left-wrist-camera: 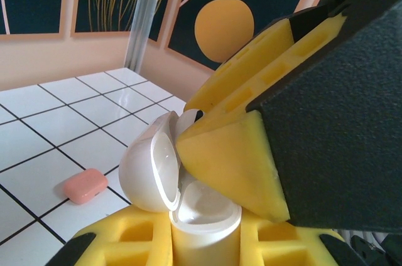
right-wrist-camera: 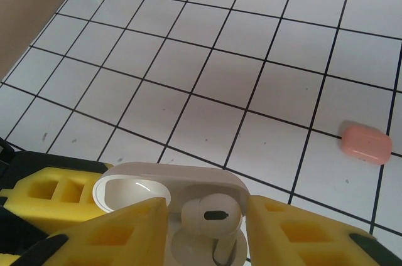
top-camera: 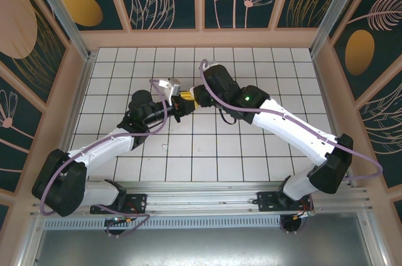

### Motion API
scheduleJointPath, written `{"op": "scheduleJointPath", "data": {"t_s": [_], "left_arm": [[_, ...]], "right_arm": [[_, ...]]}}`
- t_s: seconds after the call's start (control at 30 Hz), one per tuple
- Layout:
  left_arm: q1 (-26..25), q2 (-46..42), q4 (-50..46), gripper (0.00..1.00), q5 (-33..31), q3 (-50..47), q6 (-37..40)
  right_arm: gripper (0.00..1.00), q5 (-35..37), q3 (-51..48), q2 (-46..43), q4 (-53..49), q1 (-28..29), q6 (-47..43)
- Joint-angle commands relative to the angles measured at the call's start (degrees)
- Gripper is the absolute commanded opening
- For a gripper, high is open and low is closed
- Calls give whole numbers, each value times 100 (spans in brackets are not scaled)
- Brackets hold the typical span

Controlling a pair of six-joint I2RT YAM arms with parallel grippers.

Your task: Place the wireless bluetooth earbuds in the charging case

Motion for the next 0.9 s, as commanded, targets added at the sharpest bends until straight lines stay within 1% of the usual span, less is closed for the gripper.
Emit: {"op": "scheduleJointPath", "data": {"t_s": [0.0,0.23,0.63,0.87], "left_arm": [[8,-36,496,0,-68,204,-94],[2,-59,488,0,-45,165,-57],[4,-47,461,0,-27,156,17],[4,-113,417,0,-13,138,67]], "right_arm": [[41,-336,51,-55,-419,45,115],[46,-295,258,9,-527,16,211],[51,-868,328,-351,-244,-231,514],[53,-1025,269,-588,-187,-448,564]]}}
